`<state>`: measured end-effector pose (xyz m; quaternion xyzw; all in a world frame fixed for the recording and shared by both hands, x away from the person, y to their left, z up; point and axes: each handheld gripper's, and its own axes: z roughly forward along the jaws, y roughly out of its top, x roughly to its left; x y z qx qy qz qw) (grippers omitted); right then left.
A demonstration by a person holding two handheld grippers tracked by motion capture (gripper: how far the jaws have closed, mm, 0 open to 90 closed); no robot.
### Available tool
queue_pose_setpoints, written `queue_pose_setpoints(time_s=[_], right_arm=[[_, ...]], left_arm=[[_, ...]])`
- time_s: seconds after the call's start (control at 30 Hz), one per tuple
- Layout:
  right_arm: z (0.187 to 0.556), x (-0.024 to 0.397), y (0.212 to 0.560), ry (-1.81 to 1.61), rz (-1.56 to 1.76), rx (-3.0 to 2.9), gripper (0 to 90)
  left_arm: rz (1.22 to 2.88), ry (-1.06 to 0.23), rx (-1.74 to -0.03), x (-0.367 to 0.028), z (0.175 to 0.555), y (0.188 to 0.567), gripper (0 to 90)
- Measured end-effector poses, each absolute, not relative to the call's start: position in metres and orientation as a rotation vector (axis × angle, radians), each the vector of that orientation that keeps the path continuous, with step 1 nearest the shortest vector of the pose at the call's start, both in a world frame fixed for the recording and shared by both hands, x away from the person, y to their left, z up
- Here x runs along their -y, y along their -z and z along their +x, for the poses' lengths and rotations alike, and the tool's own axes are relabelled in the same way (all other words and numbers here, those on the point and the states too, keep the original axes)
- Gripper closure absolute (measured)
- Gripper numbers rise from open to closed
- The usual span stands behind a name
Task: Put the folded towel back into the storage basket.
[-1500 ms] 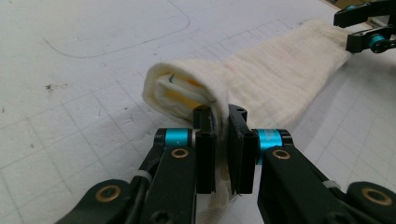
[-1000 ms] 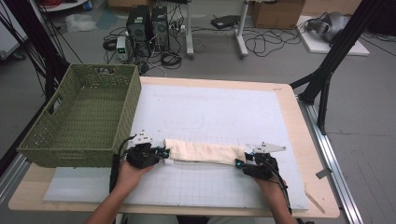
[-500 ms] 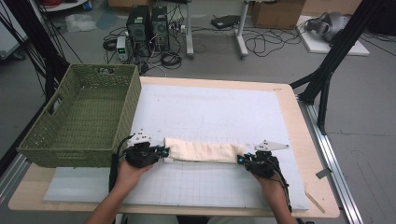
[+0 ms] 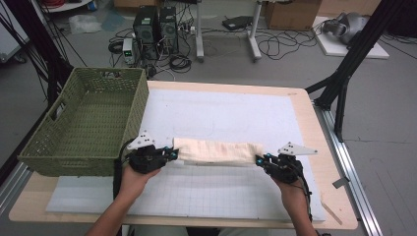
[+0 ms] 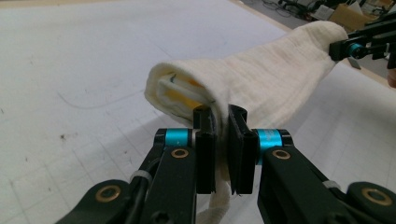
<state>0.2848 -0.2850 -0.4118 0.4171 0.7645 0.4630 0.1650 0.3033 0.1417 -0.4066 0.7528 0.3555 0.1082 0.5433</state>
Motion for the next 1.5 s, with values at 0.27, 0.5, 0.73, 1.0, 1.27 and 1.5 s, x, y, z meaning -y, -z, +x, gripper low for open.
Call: queue_pose_setpoints(time_s=[0.27,0.5,0.73,1.0,1.27,1.5], right_arm=[[0.283,0.284,0.393,-1.346,1.113,-2.126,79.5],[0.290,0.278,0.376,-1.394,1.062,-2.082,79.5],[0.300,0.265,0.360,-1.421,1.005,-2.071,79.5],[0.327,0.242,0.335,-1.431,0.951,-2.056,79.6],[0.347,0.215,0.320,-1.431,0.907,-2.056,79.6],[0.363,0.192,0.307,-1.430,0.861,-2.072,79.6]], left_arm=[[1.743,-0.297,-0.807,-0.145,0.299,0.388,82.5],[1.698,-0.341,-0.781,-0.155,0.295,0.367,82.5],[1.664,-0.385,-0.779,-0.169,0.292,0.350,82.5],[1.631,-0.443,-0.772,-0.187,0.282,0.331,82.5],[1.602,-0.496,-0.778,-0.205,0.274,0.319,82.5],[1.580,-0.543,-0.789,-0.220,0.265,0.312,82.5]])
